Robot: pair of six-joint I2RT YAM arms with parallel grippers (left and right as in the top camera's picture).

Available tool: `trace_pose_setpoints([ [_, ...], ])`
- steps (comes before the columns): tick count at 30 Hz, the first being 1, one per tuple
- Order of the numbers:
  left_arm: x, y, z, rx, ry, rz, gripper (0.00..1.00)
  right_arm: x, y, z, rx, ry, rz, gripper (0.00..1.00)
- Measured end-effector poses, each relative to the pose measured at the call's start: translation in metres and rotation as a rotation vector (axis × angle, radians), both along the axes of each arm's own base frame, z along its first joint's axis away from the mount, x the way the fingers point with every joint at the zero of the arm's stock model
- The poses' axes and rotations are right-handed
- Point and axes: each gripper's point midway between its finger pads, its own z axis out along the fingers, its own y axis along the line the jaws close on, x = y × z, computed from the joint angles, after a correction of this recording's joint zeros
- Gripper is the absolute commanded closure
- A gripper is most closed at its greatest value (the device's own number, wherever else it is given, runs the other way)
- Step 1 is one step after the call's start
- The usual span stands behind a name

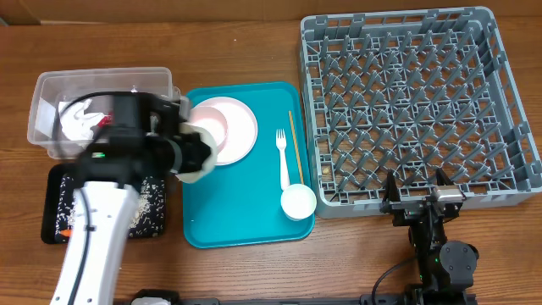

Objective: Sort waste into correct bins and load items into the dishwasher
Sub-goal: 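Carry the empty white bowl right and set it on the teal tray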

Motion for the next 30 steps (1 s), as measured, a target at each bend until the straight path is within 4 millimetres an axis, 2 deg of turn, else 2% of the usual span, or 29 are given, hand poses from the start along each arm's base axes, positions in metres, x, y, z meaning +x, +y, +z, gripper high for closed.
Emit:
trace_pose_setpoints([
  [6,-0.027,-0.035,-0.02,0.17,0.06,-0.091,0.96,0.0,0.0,0.0,0.0,0.0,0.0,0.0],
  [13,-0.039,-0.063,-0.06,0.278,0.171,-0.176,0.96,0.0,0.0,0.0,0.0,0.0,0.0,0.0],
  [20,-0.043,-0.07,-0.099,0.347,0.284,-0.209,0.96,0.0,0.0,0.0,0.0,0.0,0.0,0.0],
  [30,-0.045,-0.066,-0.13,0.405,0.378,-0.214,0.94,0.0,0.0,0.0,0.0,0.0,0.0,0.0],
])
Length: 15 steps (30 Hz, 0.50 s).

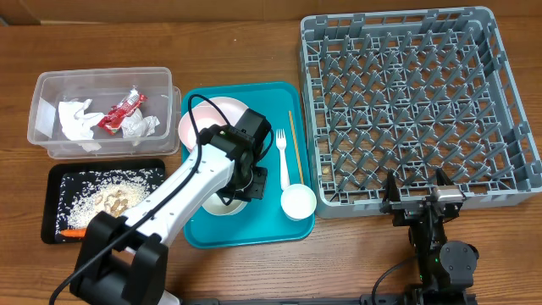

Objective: Sort waste into correct bins and load items into the dishwasher
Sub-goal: 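Carry the empty white bowl right and set it on the teal tray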

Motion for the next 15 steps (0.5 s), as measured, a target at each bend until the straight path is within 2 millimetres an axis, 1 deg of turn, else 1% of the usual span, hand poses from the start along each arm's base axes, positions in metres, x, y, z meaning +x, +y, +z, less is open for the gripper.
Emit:
trace_pose_setpoints([
  [3,0.0,0.001,-0.004,0.013,0.008,0.001,0.8,0.0,0.0,0.0,0.0,0.0,0.0,0.0],
  [6,0.001,0.002,-0.005,0.016,0.007,0.004,0.8,0.0,0.0,0.0,0.0,0.0,0.0,0.0],
  [8,0.001,0.002,-0.005,0.017,0.007,0.004,0.77,0.0,0.0,0.0,0.0,0.0,0.0,0.0],
  [11,-0.001,0.005,-0.003,0.027,0.02,0.01,0.77,0.0,0.0,0.0,0.0,0.0,0.0,0.0],
  [13,0.001,0.007,0.005,0.03,0.024,0.018,0.77,0.0,0.0,0.0,0.0,0.0,0.0,0.0],
  [15,0.008,0.007,0.019,0.026,0.014,0.028,0.78,0.0,0.0,0.0,0.001,0.0,0.0,0.0],
])
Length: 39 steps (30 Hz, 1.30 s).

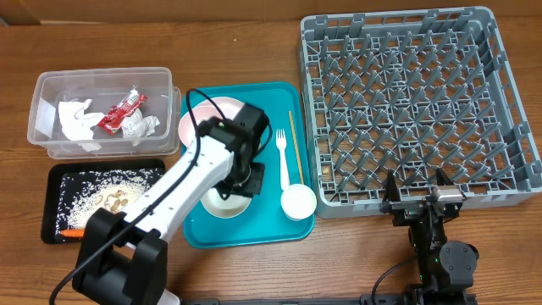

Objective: Sort waste into correct bins and load items into the dishwasher
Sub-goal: 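Carry the empty white bowl right and set it on the teal tray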

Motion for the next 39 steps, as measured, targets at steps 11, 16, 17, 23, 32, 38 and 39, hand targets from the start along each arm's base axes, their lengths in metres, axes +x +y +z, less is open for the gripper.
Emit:
trace_pose_setpoints([
  [11,0.042,-0.032,0.067,-0.143,-0.146,-0.004,0.73,0.0,0.0,0.0,0.0,0.0,0.0,0.0],
  [16,0.032,-0.046,0.068,-0.188,-0.117,-0.032,0.68,0.0,0.0,0.0,0.0,0.0,0.0,0.0],
  [17,0.029,-0.05,0.068,-0.193,-0.11,-0.044,0.67,0.0,0.0,0.0,0.0,0.0,0.0,0.0],
  [23,0.006,-0.078,0.067,-0.205,-0.094,-0.139,0.67,0.0,0.0,0.0,0.0,0.0,0.0,0.0],
  [32,-0.01,-0.093,0.059,-0.136,-0.106,-0.176,0.68,0.0,0.0,0.0,0.0,0.0,0.0,0.0],
  [38,-0.01,-0.093,0.029,-0.07,-0.094,-0.167,0.66,0.0,0.0,0.0,-0.001,0.0,0.0,0.0],
  [39,-0.01,-0.092,0.022,-0.061,-0.088,-0.165,0.66,0.0,0.0,0.0,0.0,0.0,0.0,0.0],
])
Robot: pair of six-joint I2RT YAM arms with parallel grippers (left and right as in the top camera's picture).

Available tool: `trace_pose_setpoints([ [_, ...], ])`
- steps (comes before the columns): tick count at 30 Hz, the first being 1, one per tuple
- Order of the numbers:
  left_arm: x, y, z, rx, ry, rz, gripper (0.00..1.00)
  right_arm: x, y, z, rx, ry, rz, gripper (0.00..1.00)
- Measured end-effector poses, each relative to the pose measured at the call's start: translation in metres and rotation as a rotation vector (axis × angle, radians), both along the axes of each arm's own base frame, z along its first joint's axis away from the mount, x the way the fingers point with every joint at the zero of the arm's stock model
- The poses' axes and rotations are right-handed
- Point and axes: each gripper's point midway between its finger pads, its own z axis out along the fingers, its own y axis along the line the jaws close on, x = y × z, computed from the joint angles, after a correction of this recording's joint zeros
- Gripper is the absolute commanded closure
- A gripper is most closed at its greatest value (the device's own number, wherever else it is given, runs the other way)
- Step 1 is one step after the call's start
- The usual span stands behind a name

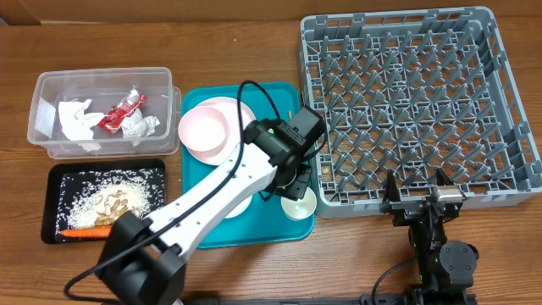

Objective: Sort waste into correct bins and load items into the dishwasher
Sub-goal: 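Carry the empty white bowl right and set it on the teal tray, then grasp the white cup on the teal tray with the left gripper and lift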

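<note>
My left arm reaches across the teal tray (195, 233), and its gripper (292, 180) hangs over the tray's right side, just above the white cup (298, 206). The wrist hides its jaws. The white fork is hidden under the arm; only the top of the wooden chopstick (290, 116) shows. A white bowl (240, 206) lies on the tray, partly under the arm. A pink bowl sits on the pink plate (241, 114) at the tray's back. My right gripper (417, 193) rests open below the front edge of the grey dish rack (508, 102), holding nothing.
A clear bin (51, 93) with wrappers and crumpled paper stands at the far left. In front of it a black tray (52, 182) holds rice, food scraps and a carrot (85, 230). The rack fills the right half of the table.
My left gripper was at the white bowl on the tray's lower middle. It is now further right, over the fork and beside the cup. The bowl stays where it was.
My left gripper held the white bowl up at the left, over the black tray's edge. Then the bowl sat on the teal tray with the gripper on it, and stayed so. Now the gripper has left the bowl and hangs over the fork area. The right arm never moved.
</note>
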Motion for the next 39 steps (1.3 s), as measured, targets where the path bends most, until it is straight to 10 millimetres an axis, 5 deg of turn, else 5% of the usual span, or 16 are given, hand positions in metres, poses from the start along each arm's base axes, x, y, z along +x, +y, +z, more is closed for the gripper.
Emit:
trace_pose_setpoints([
  [4,-0.003,0.005,-0.03,0.045,0.041,0.013,0.72,0.0,0.0,0.0,0.0,0.0,0.0,0.0],
  [7,-0.006,0.007,-0.047,0.075,0.076,0.029,0.96,0.0,0.0,0.0,0.0,0.0,0.0,0.0],
  [17,-0.002,0.007,-0.047,0.081,0.081,0.019,0.96,0.0,0.0,0.0,0.0,0.0,0.0,0.0],
  [23,0.032,0.017,0.013,0.0,-0.011,0.072,0.96,0.0,0.001,0.0,0.0,0.0,0.003,0.0],
  [30,0.075,0.079,0.104,-0.139,-0.231,0.264,0.96,-0.001,0.009,0.001,0.041,-0.001,0.053,0.0],
  [35,0.077,0.108,0.134,-0.165,-0.319,0.295,0.96,-0.001,0.015,0.002,0.281,0.019,0.077,0.0],
  [39,0.074,0.118,0.138,-0.146,-0.331,0.273,0.96,-0.003,0.025,0.003,0.446,0.045,0.134,0.0],
])
